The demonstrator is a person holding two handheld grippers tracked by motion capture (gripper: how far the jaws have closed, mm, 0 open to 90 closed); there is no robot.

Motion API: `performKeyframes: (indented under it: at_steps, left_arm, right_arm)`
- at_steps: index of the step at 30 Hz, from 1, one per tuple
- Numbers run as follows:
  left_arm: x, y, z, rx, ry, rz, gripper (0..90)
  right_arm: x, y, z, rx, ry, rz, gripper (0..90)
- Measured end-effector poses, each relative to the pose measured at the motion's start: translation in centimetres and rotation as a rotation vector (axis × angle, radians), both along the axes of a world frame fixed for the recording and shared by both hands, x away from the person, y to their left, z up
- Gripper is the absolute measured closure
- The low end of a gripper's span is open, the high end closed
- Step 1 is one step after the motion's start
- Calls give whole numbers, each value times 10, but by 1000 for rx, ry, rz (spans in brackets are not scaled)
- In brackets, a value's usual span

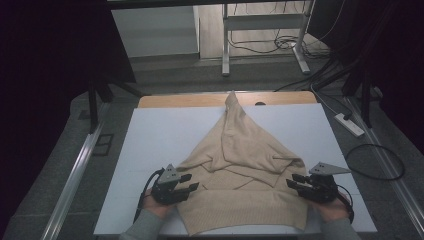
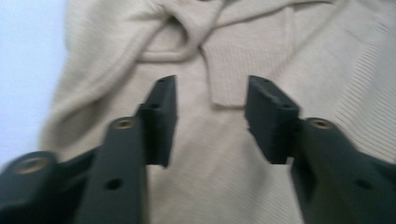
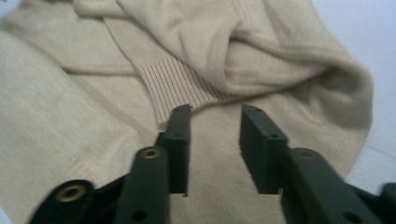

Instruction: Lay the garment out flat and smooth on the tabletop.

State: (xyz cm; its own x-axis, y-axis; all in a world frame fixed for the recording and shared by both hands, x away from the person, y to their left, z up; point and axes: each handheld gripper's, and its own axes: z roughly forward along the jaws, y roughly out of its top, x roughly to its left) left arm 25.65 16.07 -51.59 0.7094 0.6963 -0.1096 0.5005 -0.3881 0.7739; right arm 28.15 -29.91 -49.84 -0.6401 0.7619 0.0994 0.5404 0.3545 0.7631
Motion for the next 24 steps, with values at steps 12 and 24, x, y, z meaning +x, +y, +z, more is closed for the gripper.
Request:
performKeyframes:
  at_steps: [12,24]
  left_arm:
    - [1,14,-13,43,117,-118,893]
    - [-50,23,-6,2,160,-252,894]
  right_arm:
    - [-5,4,-13,-31,161,162,889]
    - [-67,-11,-9,12,190,276,890]
